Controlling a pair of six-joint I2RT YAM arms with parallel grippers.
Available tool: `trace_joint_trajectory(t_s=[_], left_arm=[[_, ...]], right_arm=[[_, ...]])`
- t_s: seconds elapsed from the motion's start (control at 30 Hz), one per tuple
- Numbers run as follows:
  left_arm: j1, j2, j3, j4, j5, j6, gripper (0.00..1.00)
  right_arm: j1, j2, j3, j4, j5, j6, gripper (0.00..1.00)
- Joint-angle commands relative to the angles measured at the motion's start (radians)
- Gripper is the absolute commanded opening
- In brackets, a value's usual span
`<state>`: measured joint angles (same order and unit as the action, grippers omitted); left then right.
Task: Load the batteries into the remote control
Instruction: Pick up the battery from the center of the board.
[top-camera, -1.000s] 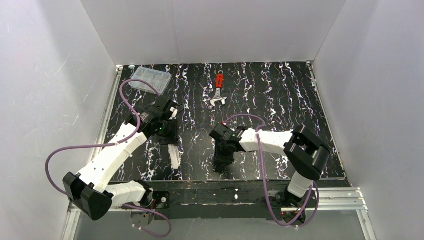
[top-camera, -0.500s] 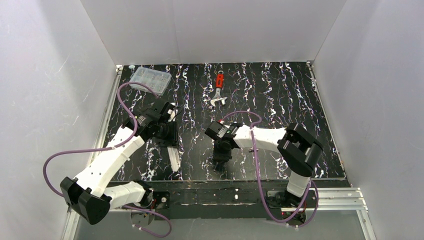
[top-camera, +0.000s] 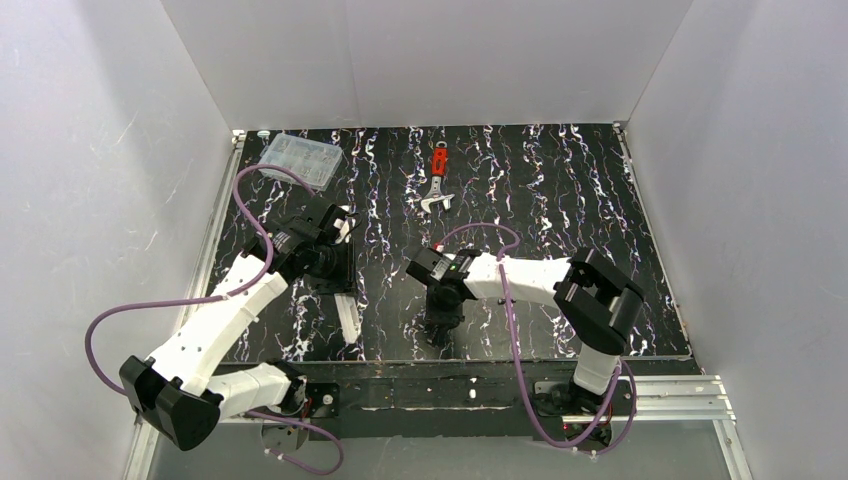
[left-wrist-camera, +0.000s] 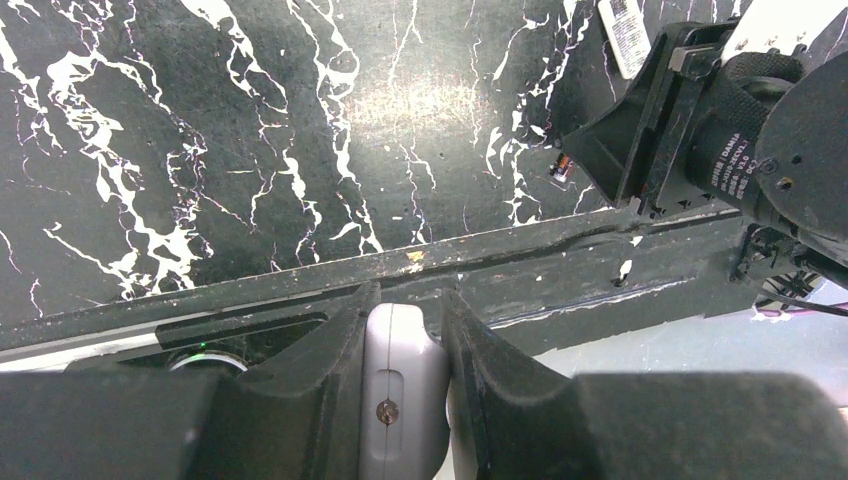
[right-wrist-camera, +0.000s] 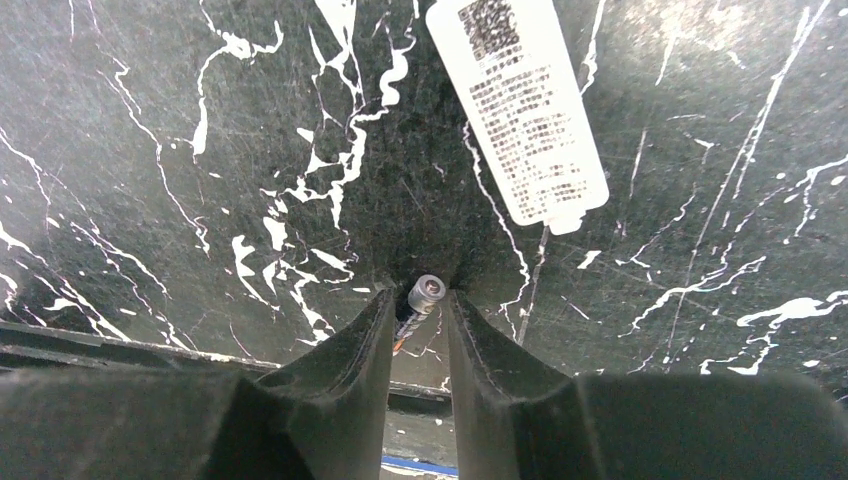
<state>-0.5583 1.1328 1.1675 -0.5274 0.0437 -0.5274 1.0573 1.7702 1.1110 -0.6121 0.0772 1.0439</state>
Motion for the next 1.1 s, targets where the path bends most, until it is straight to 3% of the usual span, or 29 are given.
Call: trace_joint_trajectory(t_s=[0.0,0.4,0.67,0.77,0.93,1.07], left_arm=[[0.007,-0.008,-0.015,-0.085,0.021,0.010,0.00],[0.009,-0.034,-0.018,-0.098,0.018,0.008,0.00],[0.023,-0.042,0.007,-0.087,0.076,-0.012,0.00],[0.034,-0.046,0.017,-0.079,0.097,-0.032,0.00],[0.068,-0.054,0.024,-0.032,0.181,-0.092,0.00],[0.083,-0.057,0.015,0.075,0.298,-0.179,0.00]], right_arm=[[0.017,0.000,0.022,-0.021,-0.016,0.001,0.31],[0.017,0.003,0.036,-0.025,0.029,-0.030,0.16],[0.017,-0.054,0.047,0.007,0.074,-0.170,0.02],[0.016,-0.092,0.046,0.021,0.087,-0.243,0.01],[0.017,-0.218,0.011,0.048,0.121,-0.375,0.01],[0.016,-0.416,-0.048,0.138,0.150,-0.529,0.01]])
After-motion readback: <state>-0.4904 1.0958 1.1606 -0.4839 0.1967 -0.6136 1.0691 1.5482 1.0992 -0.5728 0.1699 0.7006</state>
